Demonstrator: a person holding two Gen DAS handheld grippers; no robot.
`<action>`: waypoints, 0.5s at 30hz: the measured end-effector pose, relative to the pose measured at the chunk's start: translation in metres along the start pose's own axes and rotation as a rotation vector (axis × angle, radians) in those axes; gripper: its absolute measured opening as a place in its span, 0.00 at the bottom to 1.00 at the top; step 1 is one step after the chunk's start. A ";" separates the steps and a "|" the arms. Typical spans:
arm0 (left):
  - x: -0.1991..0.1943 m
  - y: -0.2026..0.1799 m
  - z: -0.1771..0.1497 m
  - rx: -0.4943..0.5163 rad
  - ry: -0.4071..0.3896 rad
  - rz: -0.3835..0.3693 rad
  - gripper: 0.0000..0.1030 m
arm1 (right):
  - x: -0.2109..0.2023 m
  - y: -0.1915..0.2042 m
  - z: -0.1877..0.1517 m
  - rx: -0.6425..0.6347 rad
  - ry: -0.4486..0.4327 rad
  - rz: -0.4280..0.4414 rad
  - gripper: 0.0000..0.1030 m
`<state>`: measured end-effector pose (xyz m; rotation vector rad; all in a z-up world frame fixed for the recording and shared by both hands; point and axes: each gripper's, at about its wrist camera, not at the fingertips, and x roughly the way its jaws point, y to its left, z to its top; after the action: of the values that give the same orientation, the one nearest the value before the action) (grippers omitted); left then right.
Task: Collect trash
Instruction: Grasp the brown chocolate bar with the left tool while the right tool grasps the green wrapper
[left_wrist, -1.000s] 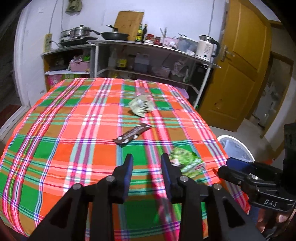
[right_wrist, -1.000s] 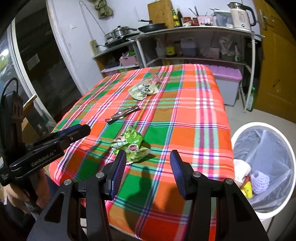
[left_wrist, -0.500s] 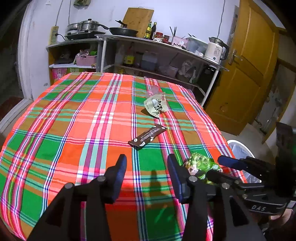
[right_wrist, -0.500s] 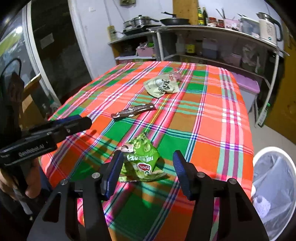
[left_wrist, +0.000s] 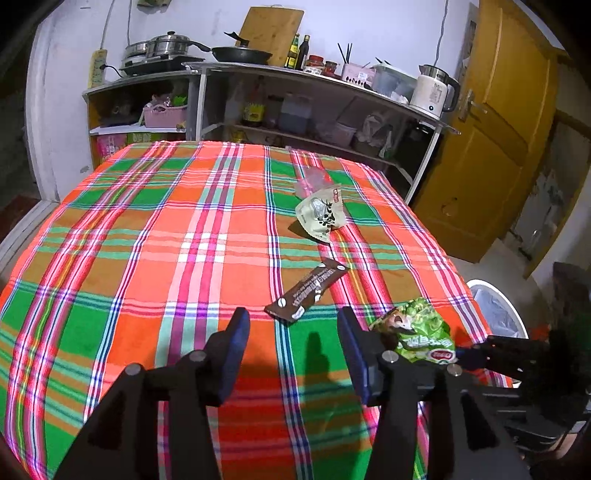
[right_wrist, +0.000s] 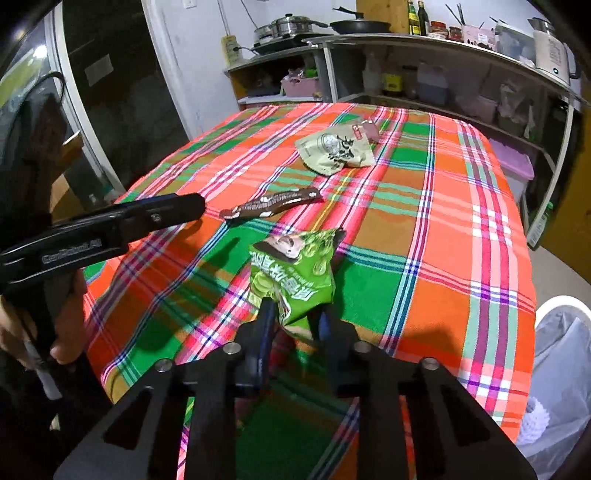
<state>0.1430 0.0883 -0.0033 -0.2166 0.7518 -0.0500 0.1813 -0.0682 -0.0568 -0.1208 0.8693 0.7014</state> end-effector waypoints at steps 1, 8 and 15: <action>0.003 0.000 0.002 0.004 0.004 0.000 0.50 | -0.001 -0.001 0.001 0.003 -0.006 -0.001 0.20; 0.029 -0.001 0.012 0.043 0.039 -0.002 0.51 | -0.004 -0.009 0.004 0.022 -0.029 -0.010 0.10; 0.053 -0.008 0.019 0.074 0.089 -0.020 0.51 | -0.012 -0.019 0.005 0.052 -0.056 -0.017 0.10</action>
<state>0.1951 0.0774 -0.0241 -0.1520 0.8349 -0.1070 0.1911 -0.0869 -0.0484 -0.0614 0.8314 0.6629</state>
